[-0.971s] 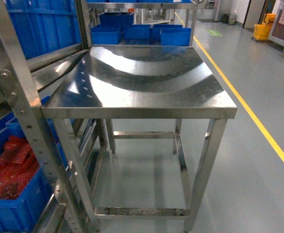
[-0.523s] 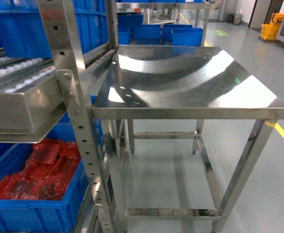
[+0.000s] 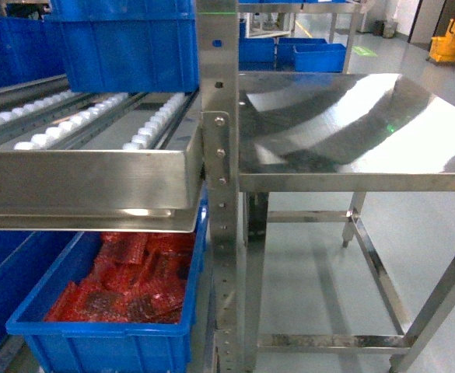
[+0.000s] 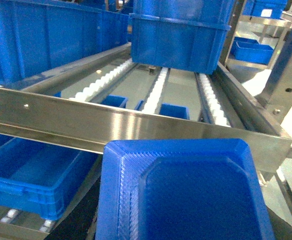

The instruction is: Pick blue part to blue bin on bottom shelf

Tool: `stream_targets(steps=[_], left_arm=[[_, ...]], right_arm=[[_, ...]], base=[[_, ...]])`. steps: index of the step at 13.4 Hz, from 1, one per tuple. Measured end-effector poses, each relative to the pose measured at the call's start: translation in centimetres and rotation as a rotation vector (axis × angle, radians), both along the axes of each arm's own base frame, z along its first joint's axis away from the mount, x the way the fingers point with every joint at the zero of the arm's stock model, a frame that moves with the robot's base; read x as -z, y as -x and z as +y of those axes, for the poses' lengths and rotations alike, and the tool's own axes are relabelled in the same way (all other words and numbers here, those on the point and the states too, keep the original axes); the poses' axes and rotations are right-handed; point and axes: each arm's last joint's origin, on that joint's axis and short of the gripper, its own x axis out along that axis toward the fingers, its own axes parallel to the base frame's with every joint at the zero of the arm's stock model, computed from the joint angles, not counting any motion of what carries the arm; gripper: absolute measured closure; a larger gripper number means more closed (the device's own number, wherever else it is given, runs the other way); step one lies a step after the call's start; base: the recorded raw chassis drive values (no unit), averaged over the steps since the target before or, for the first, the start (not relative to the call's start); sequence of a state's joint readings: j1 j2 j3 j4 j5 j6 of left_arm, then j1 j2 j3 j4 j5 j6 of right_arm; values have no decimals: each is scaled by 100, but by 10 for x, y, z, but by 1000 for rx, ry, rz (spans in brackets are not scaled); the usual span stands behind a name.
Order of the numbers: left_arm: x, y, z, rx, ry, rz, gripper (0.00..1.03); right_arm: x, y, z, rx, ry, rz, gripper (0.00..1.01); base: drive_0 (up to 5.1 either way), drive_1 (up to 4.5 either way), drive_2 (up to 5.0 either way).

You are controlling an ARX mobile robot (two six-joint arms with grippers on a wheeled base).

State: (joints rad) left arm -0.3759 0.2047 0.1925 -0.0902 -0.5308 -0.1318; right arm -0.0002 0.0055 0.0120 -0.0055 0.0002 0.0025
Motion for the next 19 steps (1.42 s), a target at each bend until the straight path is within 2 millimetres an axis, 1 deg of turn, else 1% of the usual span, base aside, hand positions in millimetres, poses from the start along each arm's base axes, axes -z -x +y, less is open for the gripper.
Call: stream_targets(steps=[19], left_arm=[[0,0,0,0,1,-3,60]], right_arm=[[0,0,0,0,0,1,3]], base=[[-502,244,244]])
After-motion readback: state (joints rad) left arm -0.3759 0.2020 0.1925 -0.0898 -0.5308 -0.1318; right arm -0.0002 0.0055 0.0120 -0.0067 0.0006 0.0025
